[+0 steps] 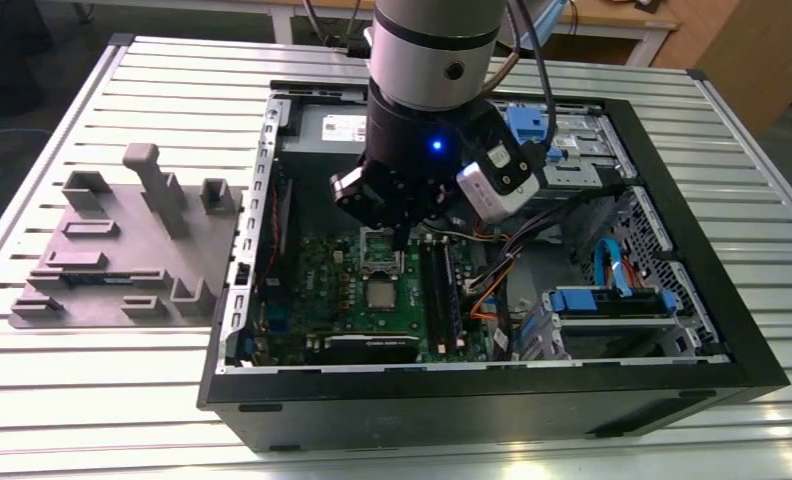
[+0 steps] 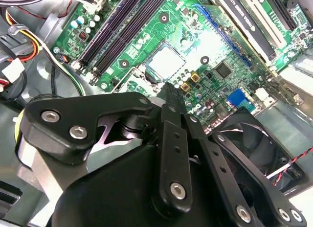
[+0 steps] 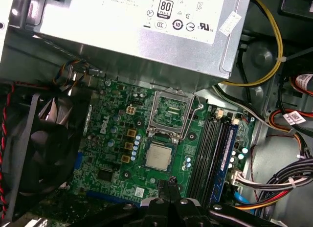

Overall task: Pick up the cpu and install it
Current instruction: 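Close the cpu cover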

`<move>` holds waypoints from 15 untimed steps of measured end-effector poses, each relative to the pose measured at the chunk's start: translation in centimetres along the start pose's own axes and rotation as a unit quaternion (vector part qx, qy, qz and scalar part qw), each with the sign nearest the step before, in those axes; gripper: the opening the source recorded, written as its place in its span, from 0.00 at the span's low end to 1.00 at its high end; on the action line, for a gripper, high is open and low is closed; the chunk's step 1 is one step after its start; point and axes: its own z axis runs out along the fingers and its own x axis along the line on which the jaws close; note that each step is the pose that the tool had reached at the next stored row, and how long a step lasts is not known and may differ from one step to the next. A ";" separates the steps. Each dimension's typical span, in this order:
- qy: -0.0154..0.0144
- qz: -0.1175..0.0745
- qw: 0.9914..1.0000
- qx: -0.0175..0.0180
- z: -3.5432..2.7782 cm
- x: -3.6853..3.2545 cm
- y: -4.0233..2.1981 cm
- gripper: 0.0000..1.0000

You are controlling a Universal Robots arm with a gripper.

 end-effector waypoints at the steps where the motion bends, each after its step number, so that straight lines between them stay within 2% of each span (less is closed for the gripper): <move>1: 0.000 0.000 1.000 0.000 0.00 0.00 0.00 0.10; 5: 0.000 -0.003 1.000 0.000 0.00 0.00 0.00 0.10; 10: 0.000 -0.020 1.000 0.000 0.00 0.01 0.00 0.10; 15: -0.001 -0.028 1.000 0.001 0.00 0.01 -0.01 0.10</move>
